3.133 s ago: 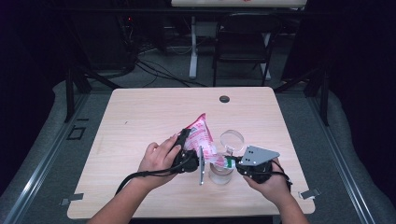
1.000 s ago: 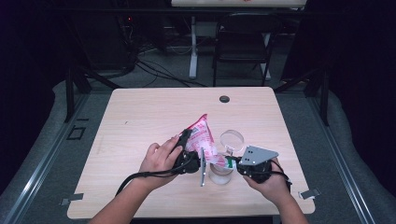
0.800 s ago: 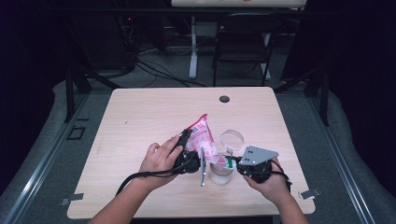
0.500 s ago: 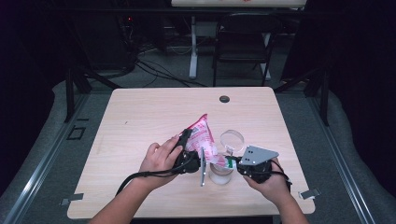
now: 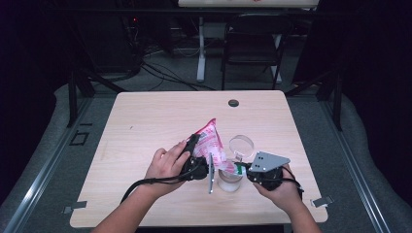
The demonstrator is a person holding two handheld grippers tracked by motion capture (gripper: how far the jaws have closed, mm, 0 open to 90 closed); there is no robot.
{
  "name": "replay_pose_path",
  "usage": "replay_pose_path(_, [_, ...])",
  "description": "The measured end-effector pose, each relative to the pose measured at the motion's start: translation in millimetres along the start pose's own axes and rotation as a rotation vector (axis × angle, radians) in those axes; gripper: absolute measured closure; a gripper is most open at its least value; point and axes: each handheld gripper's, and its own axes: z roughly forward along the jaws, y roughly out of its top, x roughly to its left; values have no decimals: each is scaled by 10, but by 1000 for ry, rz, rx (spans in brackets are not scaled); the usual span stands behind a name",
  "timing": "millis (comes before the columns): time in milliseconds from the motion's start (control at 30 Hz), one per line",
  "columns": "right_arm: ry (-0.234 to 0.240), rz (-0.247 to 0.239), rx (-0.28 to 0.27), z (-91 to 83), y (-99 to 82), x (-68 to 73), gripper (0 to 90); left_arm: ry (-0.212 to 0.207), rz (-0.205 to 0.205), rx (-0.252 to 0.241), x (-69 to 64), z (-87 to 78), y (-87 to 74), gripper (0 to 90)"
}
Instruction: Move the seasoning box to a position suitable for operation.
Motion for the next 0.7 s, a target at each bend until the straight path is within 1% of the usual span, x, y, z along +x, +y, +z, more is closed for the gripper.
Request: replay_pose_path(700, [-1, 5, -2, -2, -6, -5, 900, 4, 9, -6, 14, 4, 17, 644])
